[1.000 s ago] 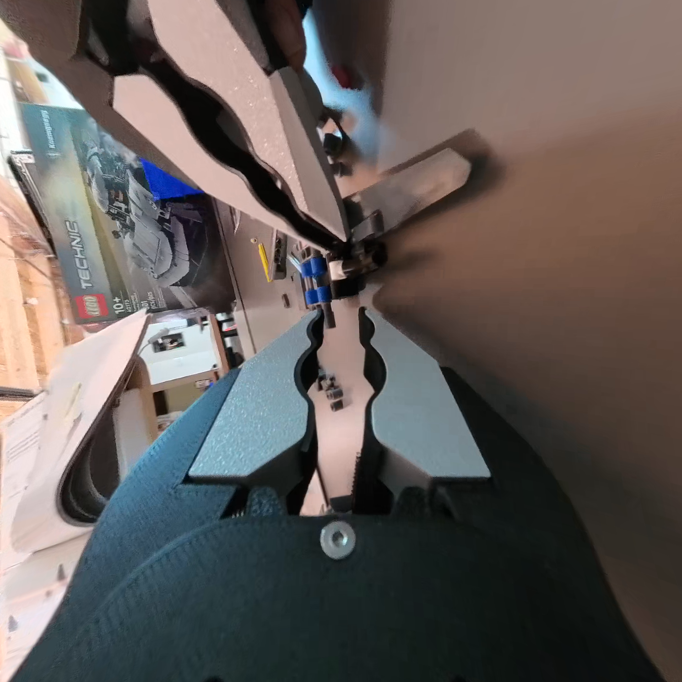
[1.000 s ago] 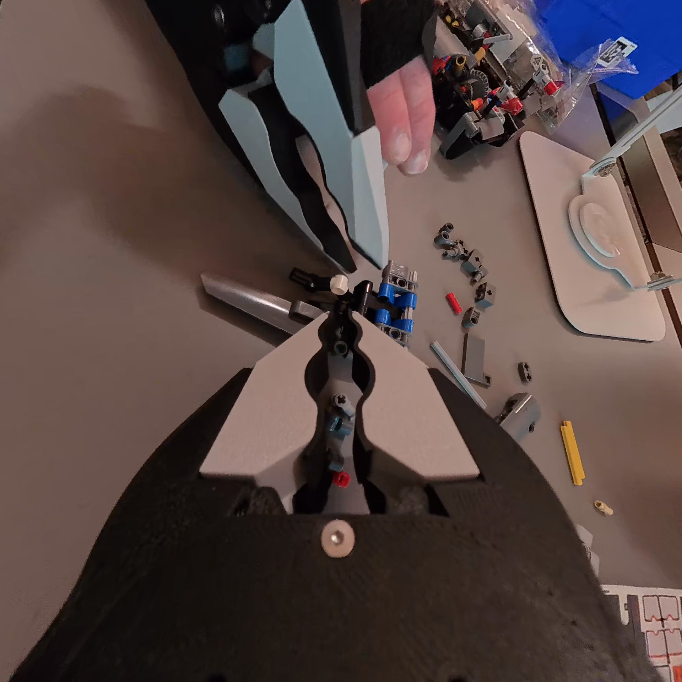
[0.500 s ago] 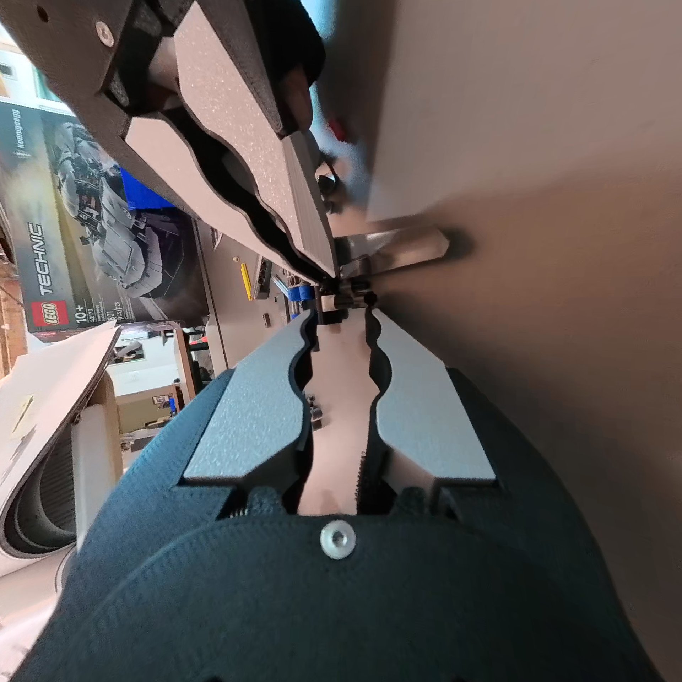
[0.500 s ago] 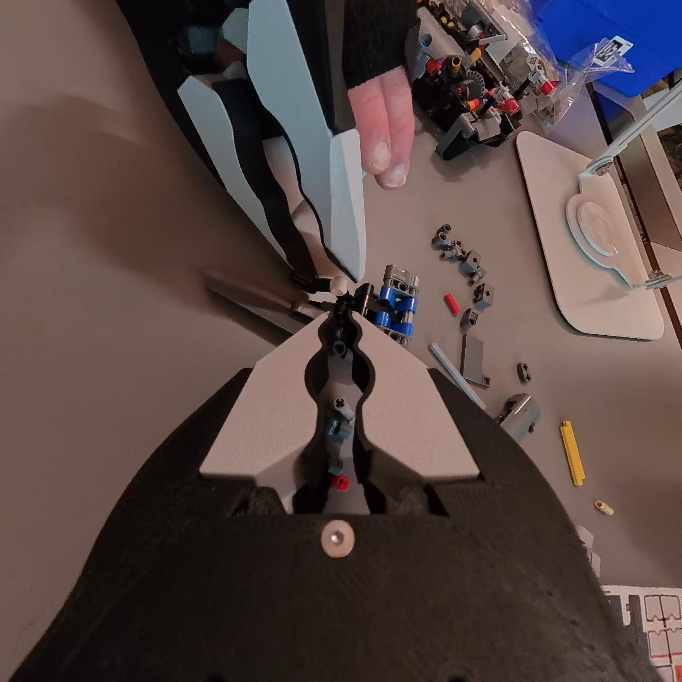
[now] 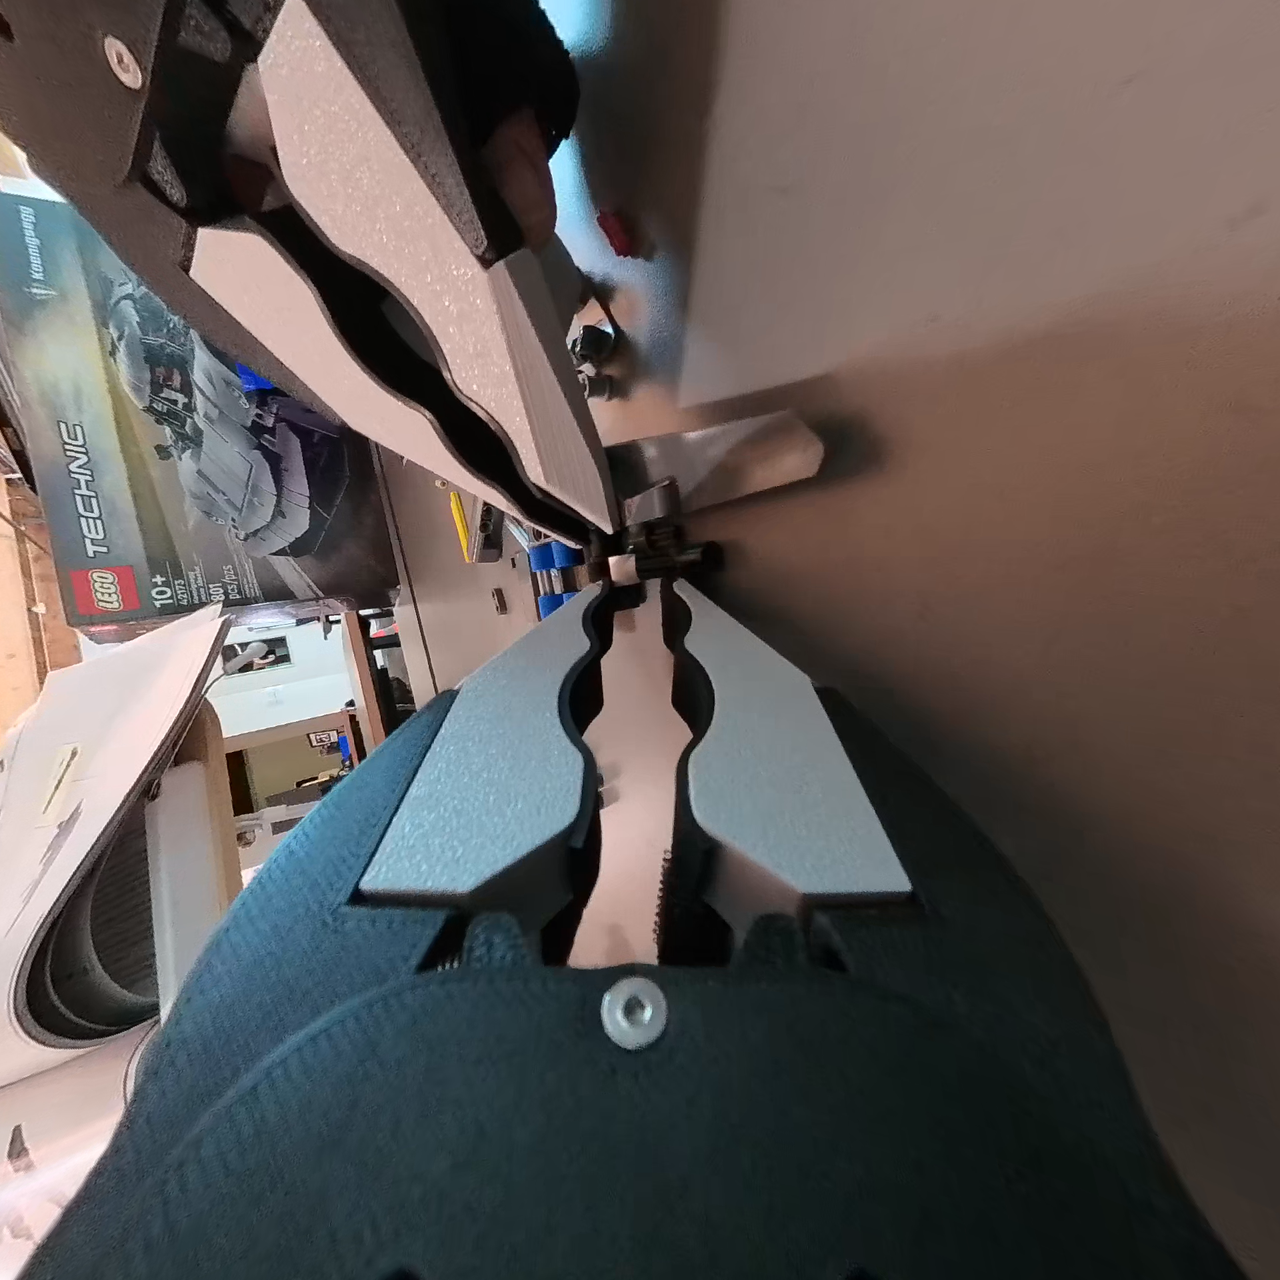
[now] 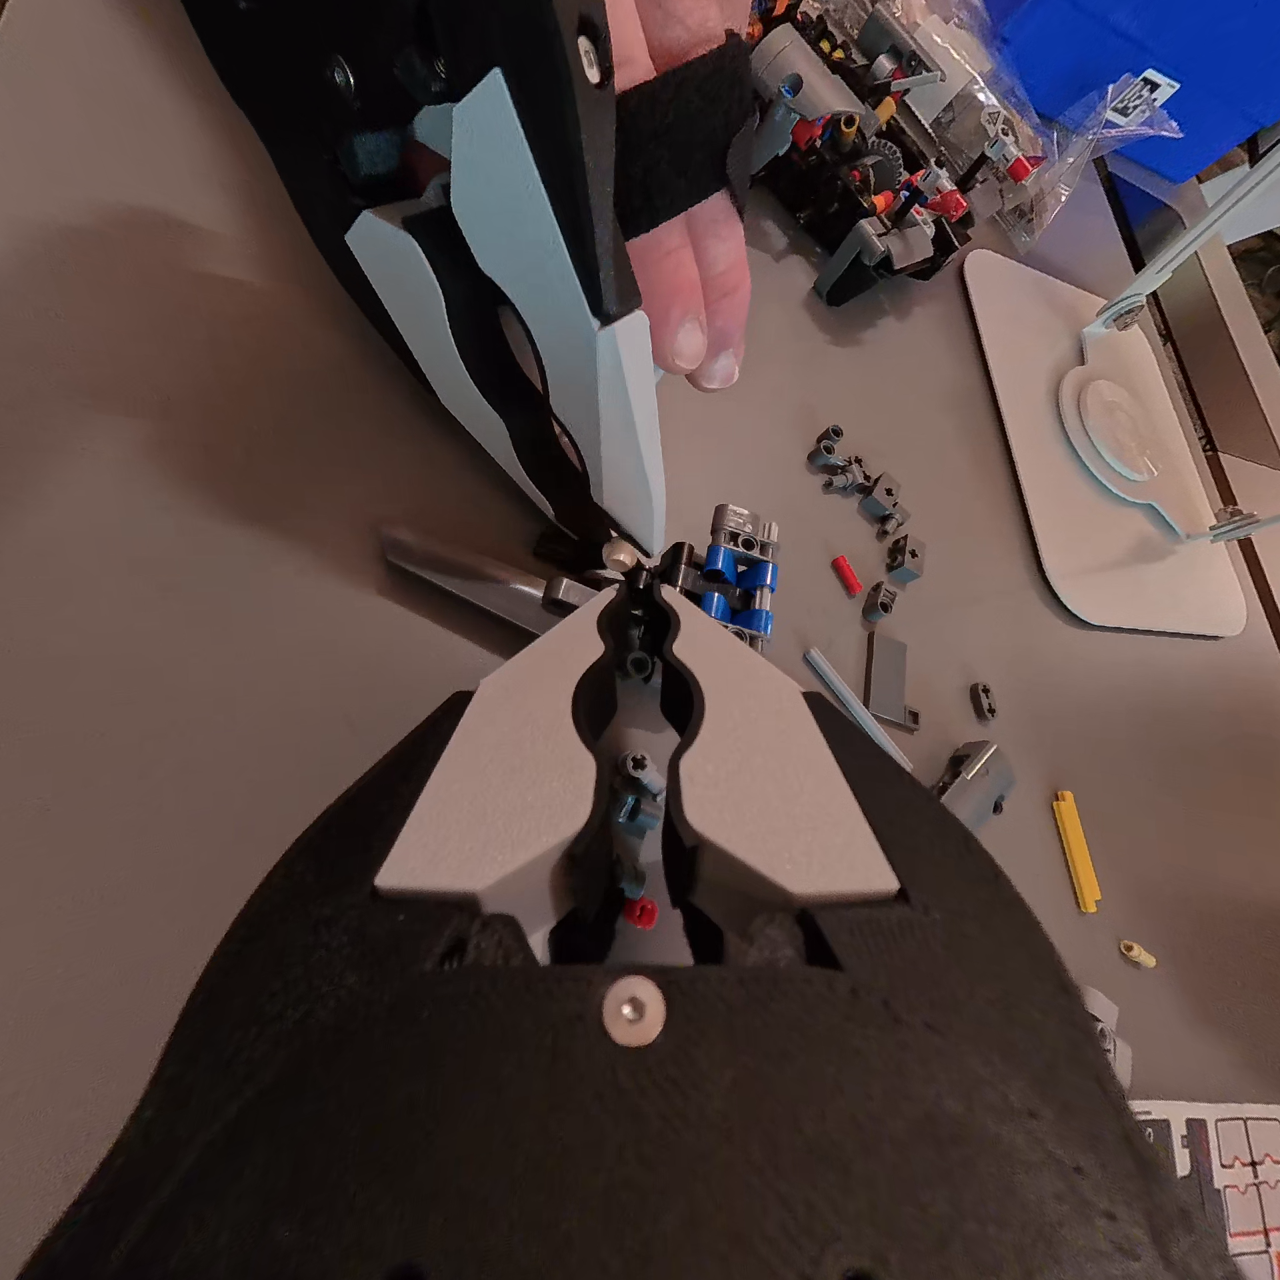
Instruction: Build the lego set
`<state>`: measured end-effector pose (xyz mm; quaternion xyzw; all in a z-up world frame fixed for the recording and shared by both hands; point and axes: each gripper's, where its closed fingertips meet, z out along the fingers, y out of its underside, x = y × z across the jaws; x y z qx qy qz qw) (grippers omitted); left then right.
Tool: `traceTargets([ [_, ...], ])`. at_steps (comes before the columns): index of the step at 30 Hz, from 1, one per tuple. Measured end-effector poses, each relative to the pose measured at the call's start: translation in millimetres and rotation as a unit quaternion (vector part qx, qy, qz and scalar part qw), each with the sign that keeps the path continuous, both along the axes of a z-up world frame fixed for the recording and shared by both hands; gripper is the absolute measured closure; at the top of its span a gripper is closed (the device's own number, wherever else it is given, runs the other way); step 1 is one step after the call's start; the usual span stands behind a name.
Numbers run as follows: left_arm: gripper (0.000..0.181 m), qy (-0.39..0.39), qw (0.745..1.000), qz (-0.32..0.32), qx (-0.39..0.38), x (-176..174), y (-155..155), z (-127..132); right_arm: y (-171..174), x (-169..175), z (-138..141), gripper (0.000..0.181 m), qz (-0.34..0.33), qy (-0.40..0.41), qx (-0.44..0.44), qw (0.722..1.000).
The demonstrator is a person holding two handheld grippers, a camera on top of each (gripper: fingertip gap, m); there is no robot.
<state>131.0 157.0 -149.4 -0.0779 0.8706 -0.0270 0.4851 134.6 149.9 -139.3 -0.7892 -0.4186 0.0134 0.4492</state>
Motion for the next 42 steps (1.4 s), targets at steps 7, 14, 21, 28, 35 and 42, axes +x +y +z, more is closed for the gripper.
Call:
traceTargets([
  [7,0.17,0.003,1.0,0.002,0.004,-0.9,3.6,0.3,-0.3,-0.3,0.1,0.179,0.001,0.0,0.001,1.0],
  [14,0.169,0.012,1.0,0.009,0.006,-3.1,8.1,0.6,-1.0,-1.1,3.3,0.175,0.003,0.01,0.004,1.0],
  [21,0.167,0.033,0.999,0.013,-0.005,-9.3,10.9,1.3,-0.9,9.4,12.8,0.174,-0.008,0.018,0.016,1.0],
  [28,0.168,0.039,0.999,0.031,-0.003,-9.5,19.5,0.8,-2.8,25.4,18.9,0.165,-0.026,0.052,0.001,0.998],
  [35,0.168,0.045,0.998,0.04,-0.028,-8.9,24.9,1.0,-5.8,31.2,4.0,0.147,-0.036,0.057,-0.048,0.997],
  [42,0.166,0.032,0.997,0.066,-0.026,-1.8,32.3,2.5,-7.4,25.1,-4.4,0.141,-0.025,0.049,-0.063,0.997],
])
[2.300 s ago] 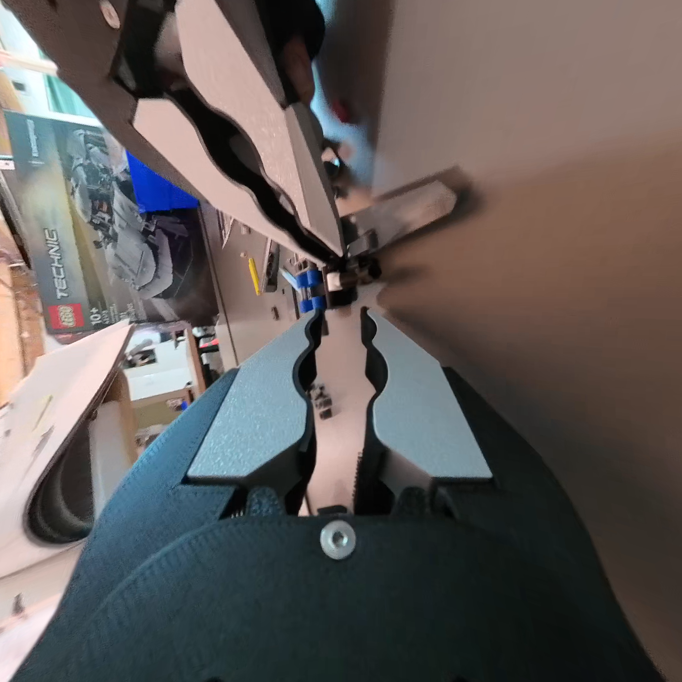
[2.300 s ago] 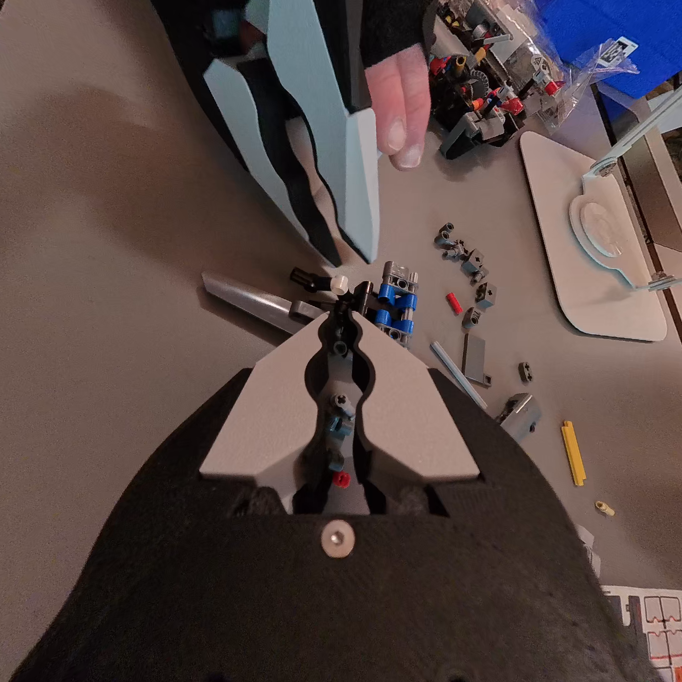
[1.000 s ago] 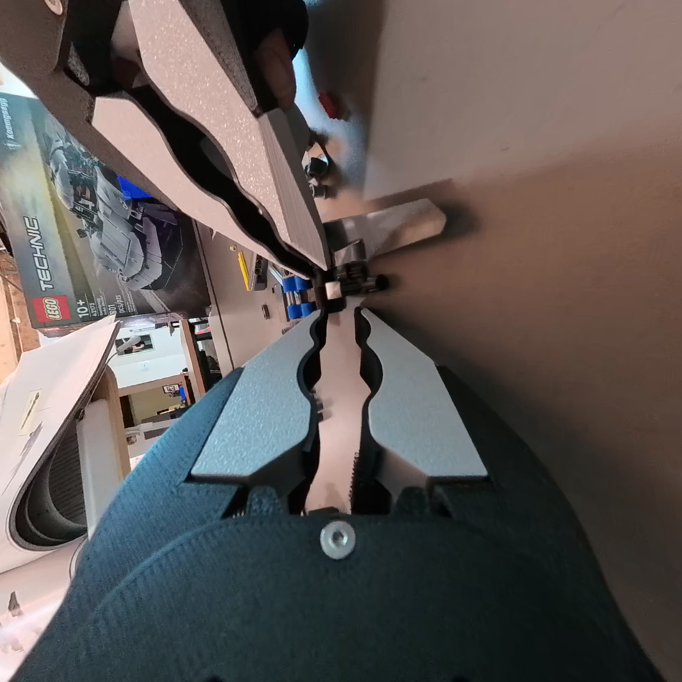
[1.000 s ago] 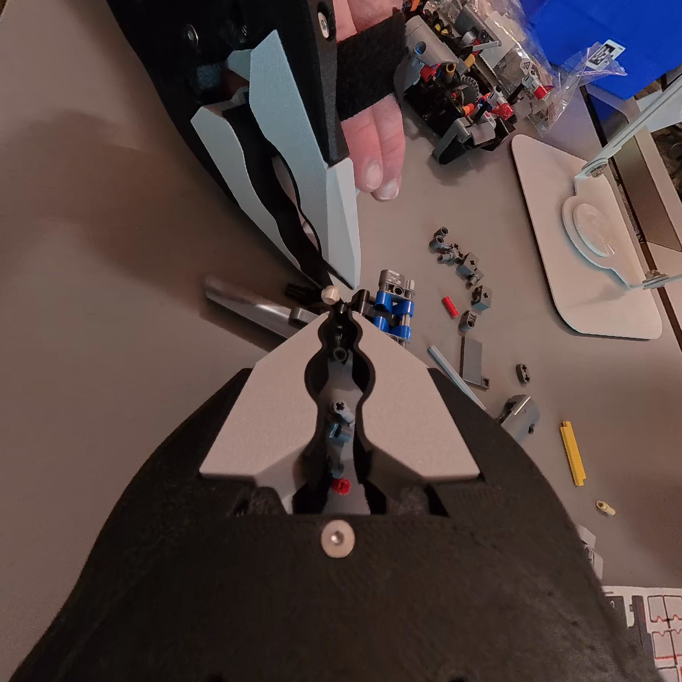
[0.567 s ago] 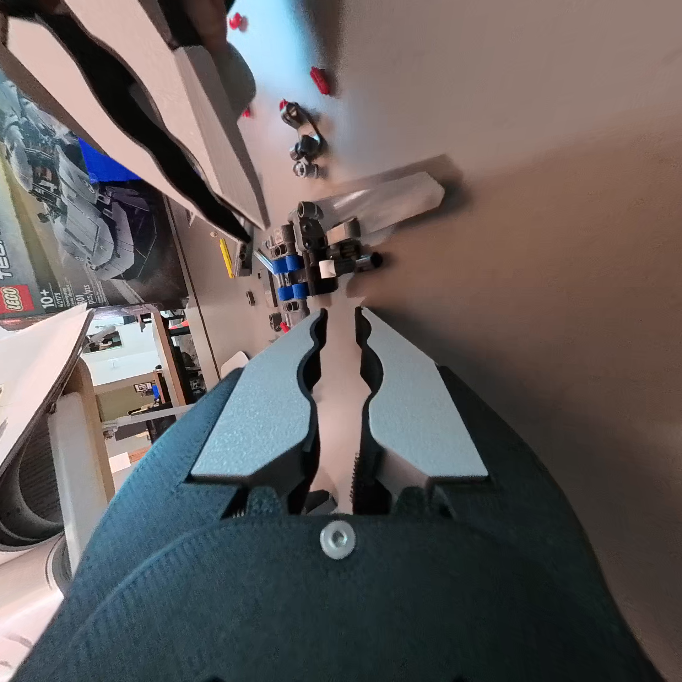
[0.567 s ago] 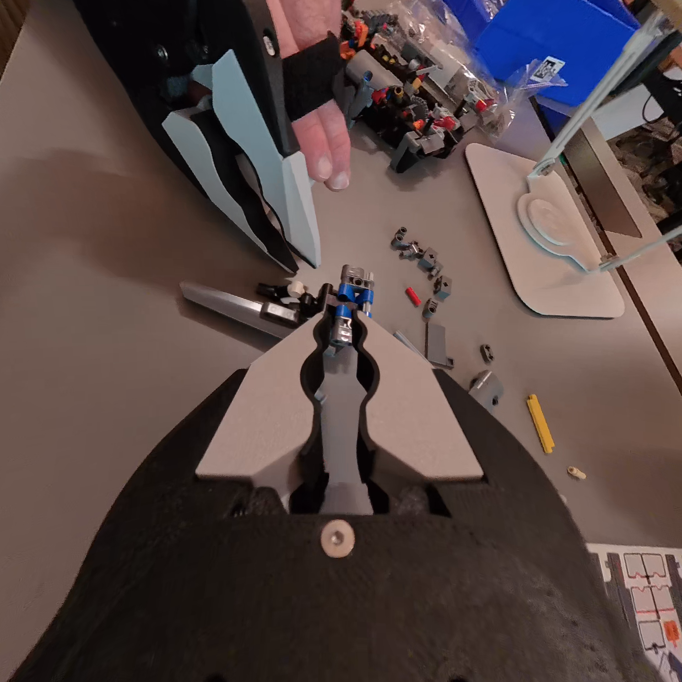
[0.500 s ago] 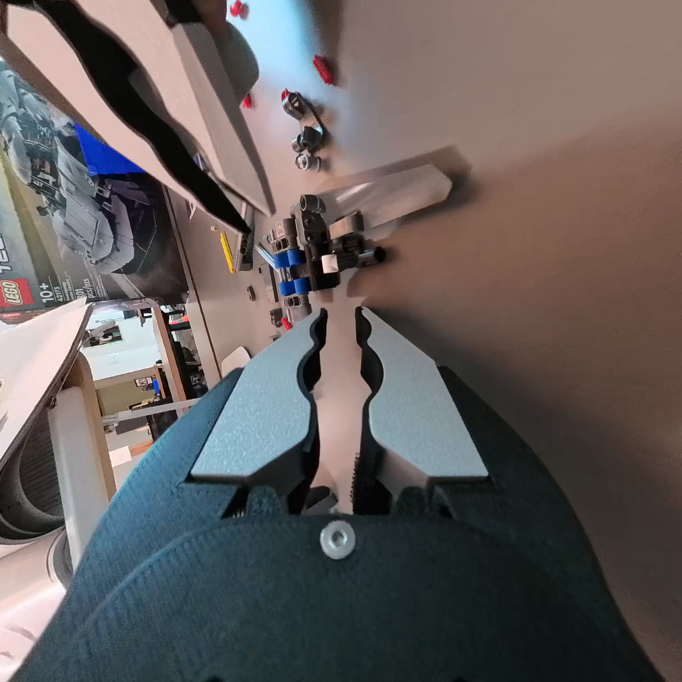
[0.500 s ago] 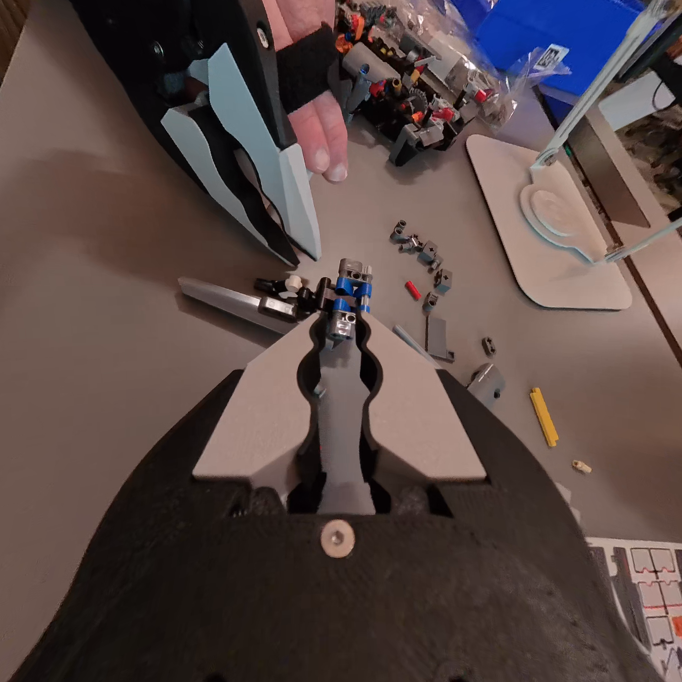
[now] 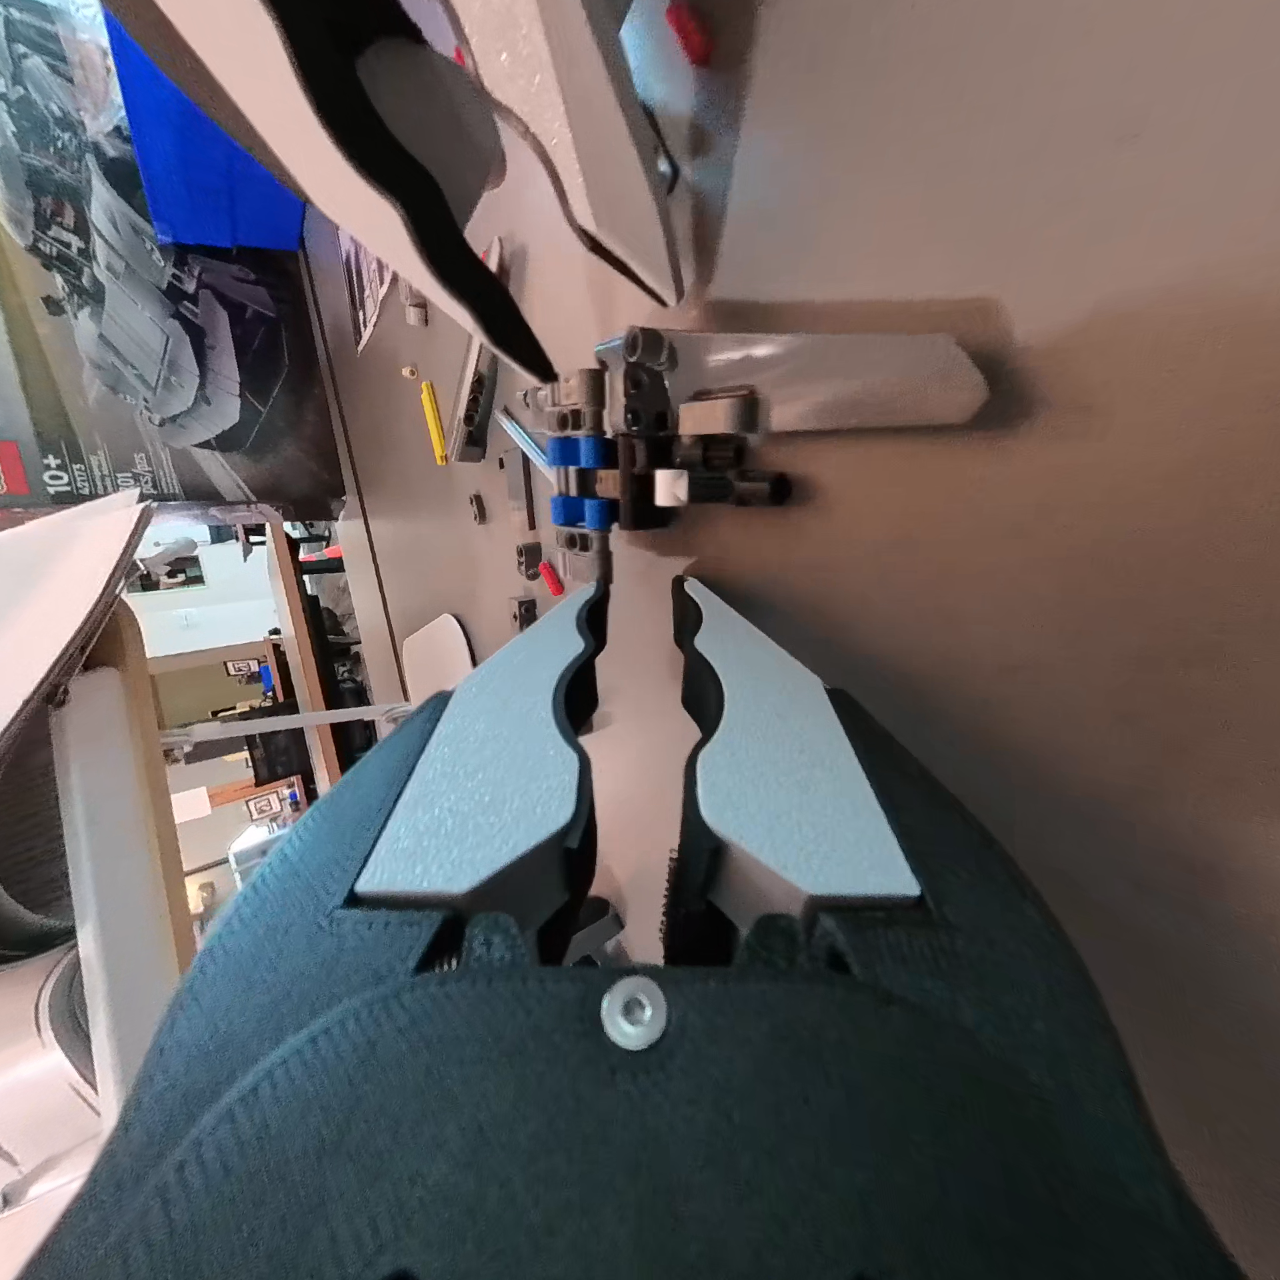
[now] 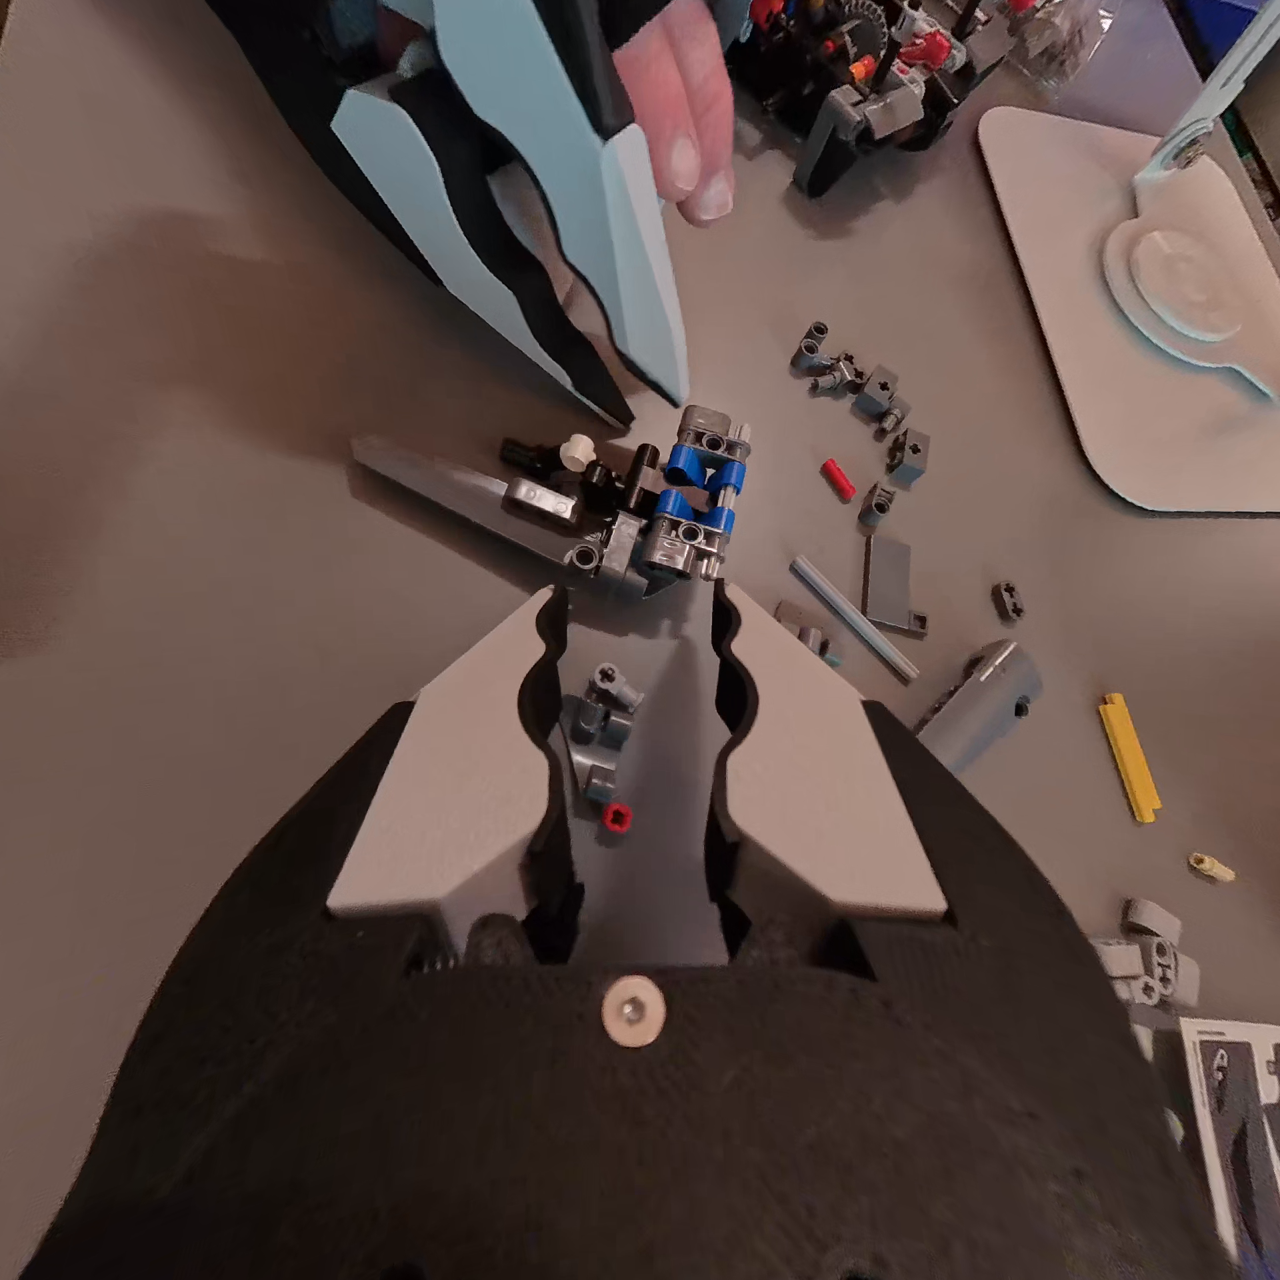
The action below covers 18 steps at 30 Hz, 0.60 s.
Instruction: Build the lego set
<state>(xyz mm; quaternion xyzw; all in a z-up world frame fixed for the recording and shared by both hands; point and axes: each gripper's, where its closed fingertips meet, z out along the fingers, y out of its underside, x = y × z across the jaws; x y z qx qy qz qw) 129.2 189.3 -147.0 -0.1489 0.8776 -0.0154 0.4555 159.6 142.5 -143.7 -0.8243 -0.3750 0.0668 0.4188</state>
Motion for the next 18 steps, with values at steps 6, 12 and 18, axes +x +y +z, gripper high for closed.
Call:
traceTargets([
  [6,0.172,-0.001,1.0,0.007,0.0,2.7,3.0,-3.2,-5.6,-8.4,-1.4,0.154,0.028,-0.009,-0.001,1.0],
  [12,0.168,0.014,0.999,0.024,-0.03,-0.8,8.9,0.2,-5.0,-1.1,7.5,0.158,0.019,0.01,0.006,1.0],
  [18,0.179,0.02,0.999,0.019,-0.04,1.3,1.7,-6.2,-6.3,-14.2,-0.6,0.169,0.041,-0.015,0.006,0.999],
])
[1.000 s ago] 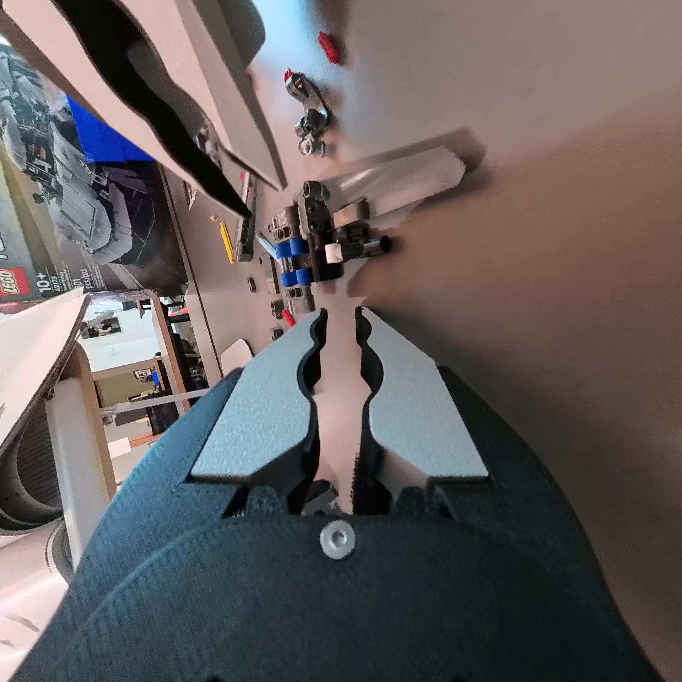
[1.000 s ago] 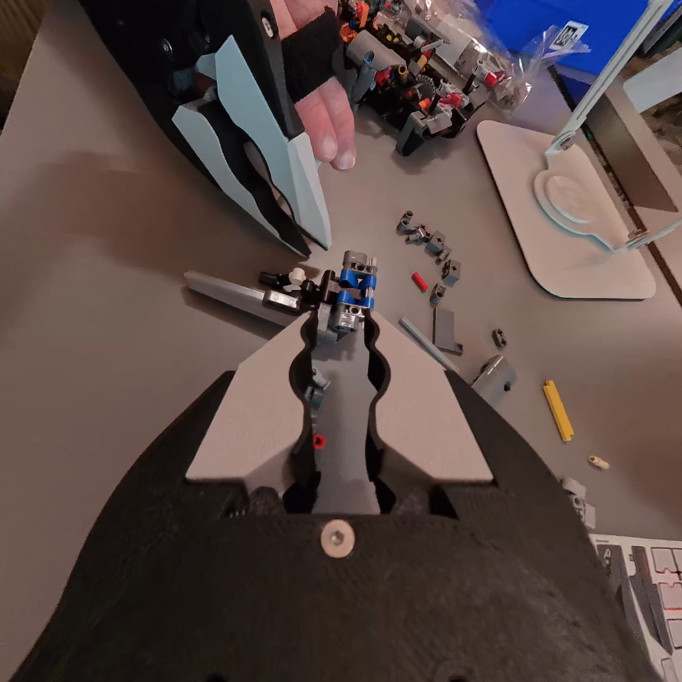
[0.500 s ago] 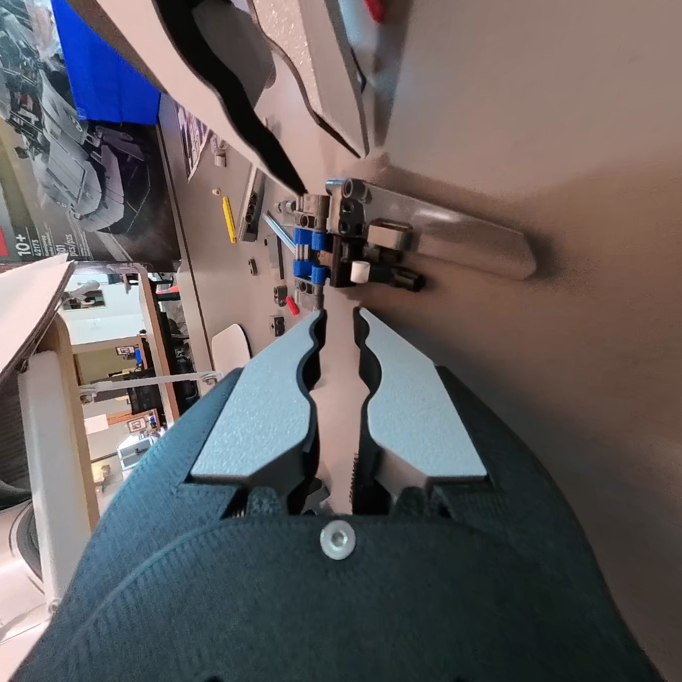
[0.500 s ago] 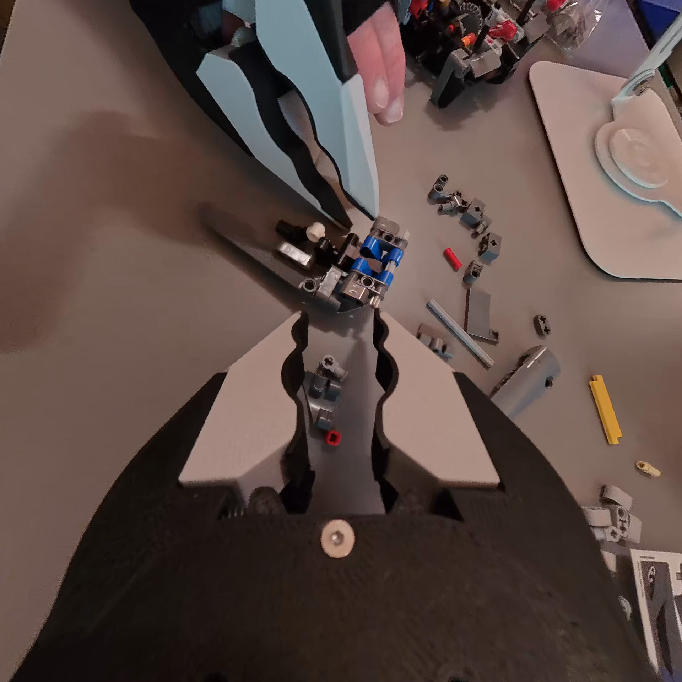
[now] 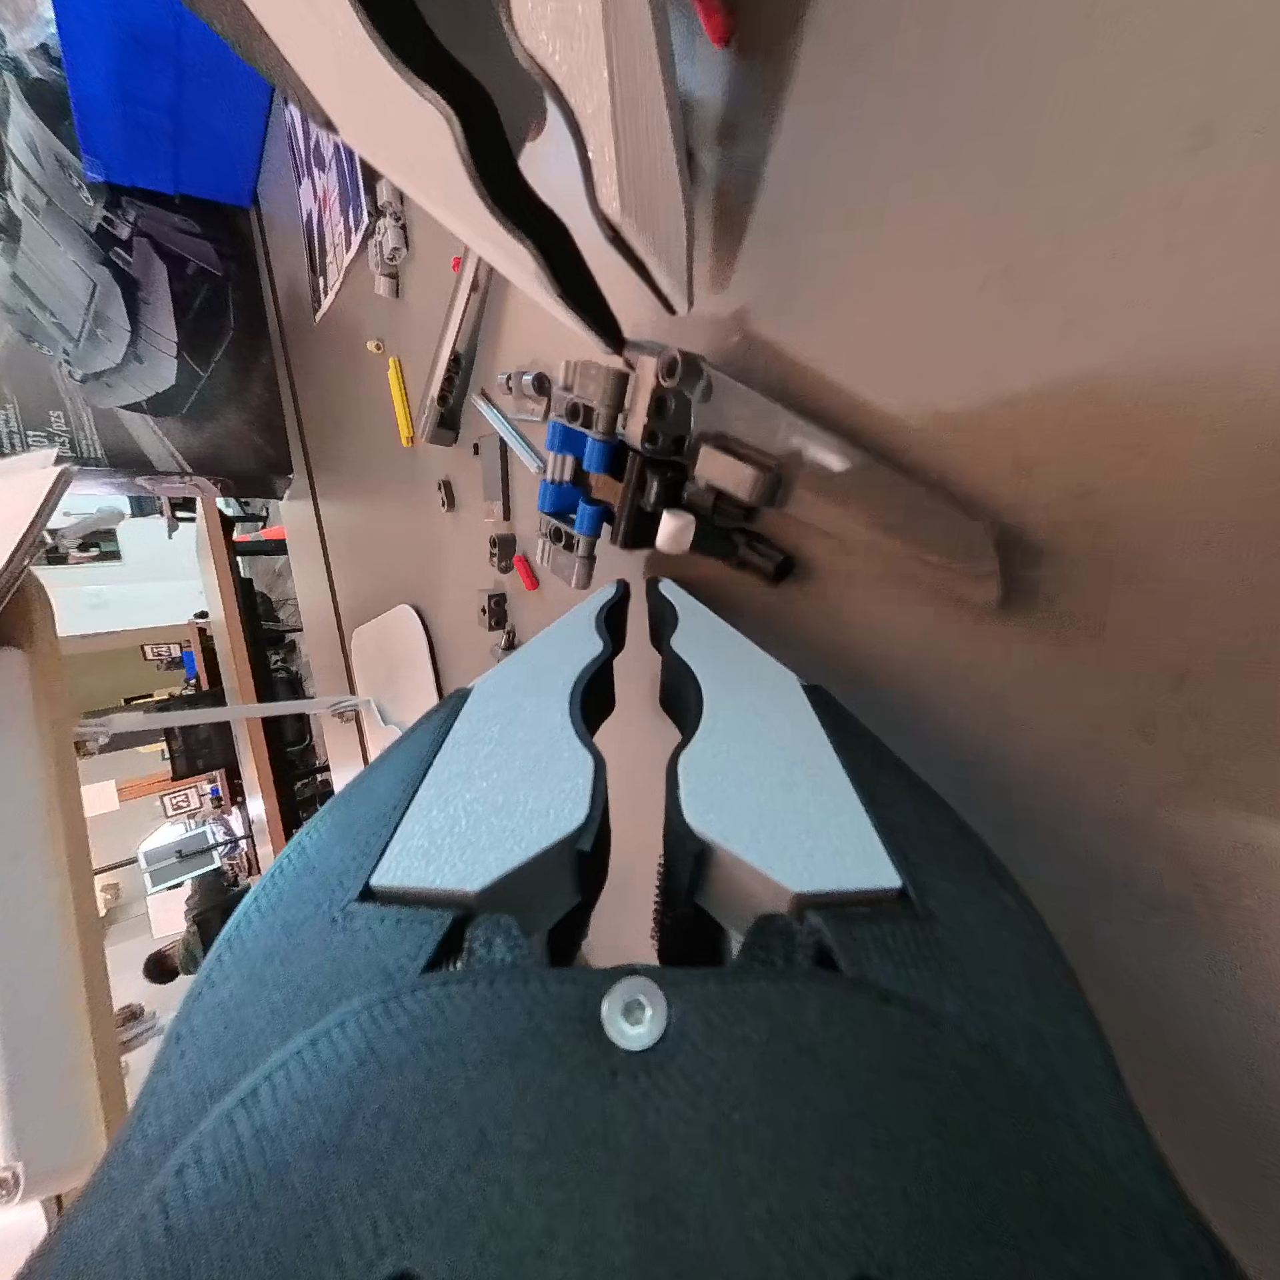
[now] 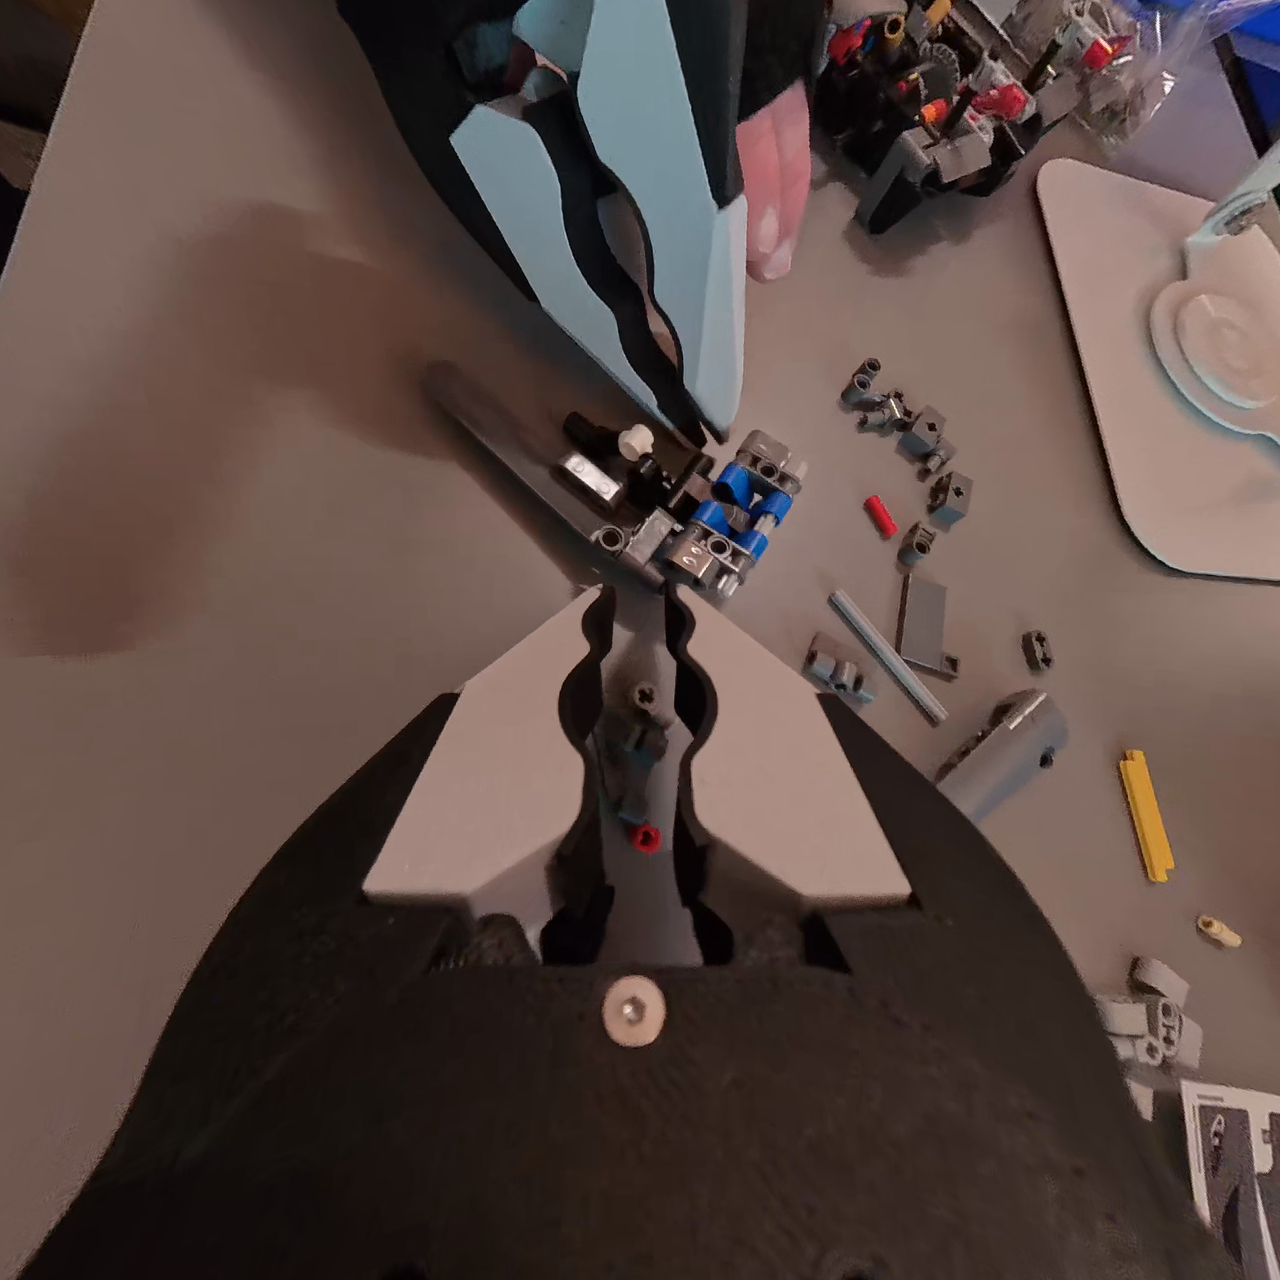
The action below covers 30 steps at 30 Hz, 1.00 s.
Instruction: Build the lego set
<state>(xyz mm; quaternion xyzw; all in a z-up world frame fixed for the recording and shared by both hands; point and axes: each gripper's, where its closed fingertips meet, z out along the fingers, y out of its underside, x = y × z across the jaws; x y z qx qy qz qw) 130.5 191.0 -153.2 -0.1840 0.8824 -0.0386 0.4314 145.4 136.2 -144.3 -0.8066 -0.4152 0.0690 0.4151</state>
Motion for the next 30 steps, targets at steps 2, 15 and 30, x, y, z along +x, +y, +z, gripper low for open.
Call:
traceTargets([
  [2,0.178,0.0,1.0,0.003,0.001,0.3,1.1,0.4,-2.9,-7.3,0.5,0.17,0.017,0.004,0.001,1.0],
  [15,0.163,0.049,0.995,0.006,-0.081,-15.3,-5.0,9.6,-1.9,-1.4,-5.0,0.144,0.006,-0.003,-0.012,1.0],
  [30,0.148,0.062,0.984,-0.01,-0.165,-26.7,-17.7,28.1,-0.7,-9.1,4.4,0.134,0.015,0.004,0.013,1.0],
])
